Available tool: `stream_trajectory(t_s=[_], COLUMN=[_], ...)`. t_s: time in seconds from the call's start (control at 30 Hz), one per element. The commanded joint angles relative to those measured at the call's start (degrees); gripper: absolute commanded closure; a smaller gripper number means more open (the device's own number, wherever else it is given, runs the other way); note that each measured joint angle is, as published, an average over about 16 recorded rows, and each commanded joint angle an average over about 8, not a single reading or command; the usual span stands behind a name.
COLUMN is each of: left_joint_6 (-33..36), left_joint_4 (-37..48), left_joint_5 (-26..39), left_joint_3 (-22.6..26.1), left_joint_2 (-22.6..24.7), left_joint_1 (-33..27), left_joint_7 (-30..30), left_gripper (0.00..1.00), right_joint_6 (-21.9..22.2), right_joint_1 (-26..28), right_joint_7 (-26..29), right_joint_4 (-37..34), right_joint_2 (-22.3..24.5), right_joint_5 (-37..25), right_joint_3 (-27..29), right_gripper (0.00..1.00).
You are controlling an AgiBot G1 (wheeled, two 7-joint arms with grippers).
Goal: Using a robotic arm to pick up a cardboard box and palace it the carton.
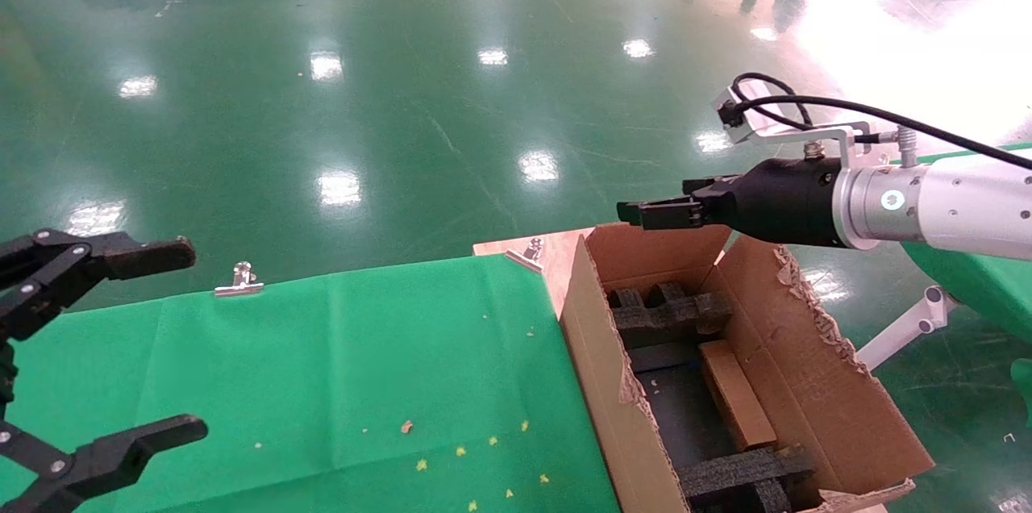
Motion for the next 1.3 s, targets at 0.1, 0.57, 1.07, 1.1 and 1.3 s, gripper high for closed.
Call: stream_trajectory(t_s=[0.1, 0.57, 1.07, 1.1, 1.3], left_joint_6=[0.0, 0.0, 0.0, 0.0, 0.0], left_joint_4=[0.0, 0.0, 0.0, 0.0, 0.0], left_joint_5=[0.0, 0.0, 0.0, 0.0, 0.0], left_joint_3=[0.0, 0.0, 0.0, 0.0, 0.0], left_joint_2=[0.0, 0.0, 0.0, 0.0, 0.0], left_joint_1=[0.0, 0.0, 0.0, 0.0, 0.0], left_joint_7=[0.0, 0.0, 0.0, 0.0, 0.0], left_gripper=[0.00, 0.00, 0.00, 0.00, 0.00], right_joint_6=[-0.5, -7.2, -23.2, -24.3, -30.8], right_joint_1=[-0.1, -8.0, -25.8, -27.0, -34.2], right_joint_7=[-0.3, -6.7, -22.2, -23.3, -29.6], right_joint_4=[0.1, -0.8, -2.1, -2.2, -2.7], right_joint_2=[0.1, -1.4, -4.3, -4.5, -5.7], right_joint_5=[0.7, 2.4, 7.4, 7.7, 9.8], right_joint_3=[0.4, 12.4, 40.5, 42.4, 53.7], right_gripper=[0.00, 0.00, 0.00, 0.00, 0.00])
